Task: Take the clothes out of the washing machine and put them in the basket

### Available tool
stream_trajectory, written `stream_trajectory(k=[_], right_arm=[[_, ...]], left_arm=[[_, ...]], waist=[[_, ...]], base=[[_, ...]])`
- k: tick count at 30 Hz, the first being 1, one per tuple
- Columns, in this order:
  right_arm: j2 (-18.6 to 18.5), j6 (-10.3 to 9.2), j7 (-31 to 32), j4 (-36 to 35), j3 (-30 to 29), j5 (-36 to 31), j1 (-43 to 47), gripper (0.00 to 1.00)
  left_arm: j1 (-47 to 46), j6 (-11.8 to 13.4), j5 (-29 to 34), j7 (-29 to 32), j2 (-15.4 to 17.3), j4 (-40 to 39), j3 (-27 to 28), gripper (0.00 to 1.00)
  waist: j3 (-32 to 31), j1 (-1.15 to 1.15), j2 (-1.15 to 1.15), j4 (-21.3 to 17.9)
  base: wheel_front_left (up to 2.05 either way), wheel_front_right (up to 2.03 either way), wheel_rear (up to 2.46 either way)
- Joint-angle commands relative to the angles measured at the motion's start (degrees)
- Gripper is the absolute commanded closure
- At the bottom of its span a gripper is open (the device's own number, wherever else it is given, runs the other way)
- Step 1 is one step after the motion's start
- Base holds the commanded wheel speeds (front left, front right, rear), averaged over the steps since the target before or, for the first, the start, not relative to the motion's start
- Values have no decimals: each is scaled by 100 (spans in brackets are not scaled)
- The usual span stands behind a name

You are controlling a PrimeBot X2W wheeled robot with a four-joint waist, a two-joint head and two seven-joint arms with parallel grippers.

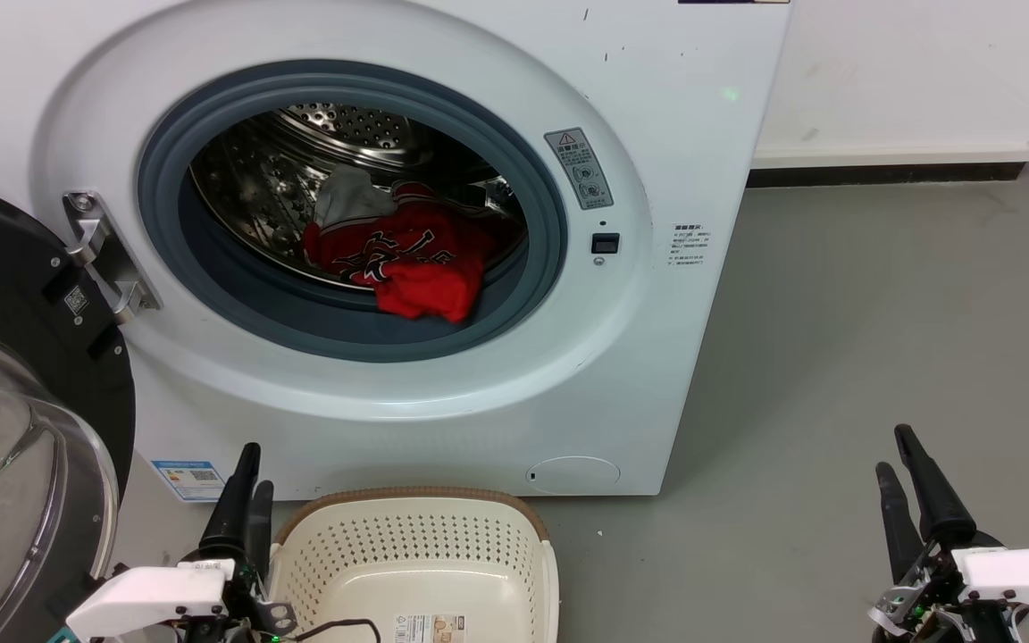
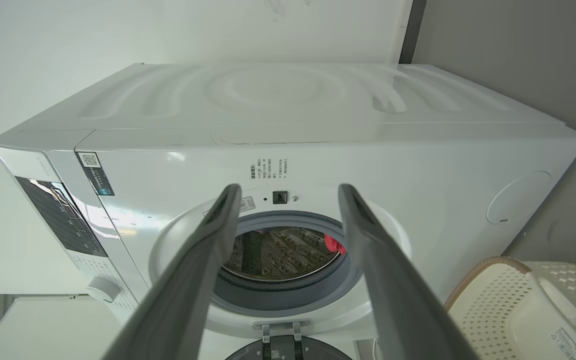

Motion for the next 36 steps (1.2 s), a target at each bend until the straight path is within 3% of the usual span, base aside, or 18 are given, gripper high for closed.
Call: stream_trajectory(k=[1, 25, 36], right_arm=[[-22, 0, -72, -160, -9, -193, -39, 0], [-25, 0, -672, -1137, 357, -3801, 313, 0], [-26, 0, -897, -1299, 494, -4992, 510, 0]], left_arm=[[-60, 23, 180, -73, 16, -174, 48, 0], [213, 670, 3114, -671, 28, -1023, -241, 0], [375, 884, 4318, -897, 89, -1236, -473, 0]], waist=[[2, 0, 0, -1], [25, 0, 0, -30], [-7, 0, 0, -48]], base=[[0, 0, 0], [0, 0, 0], [0, 0, 0]])
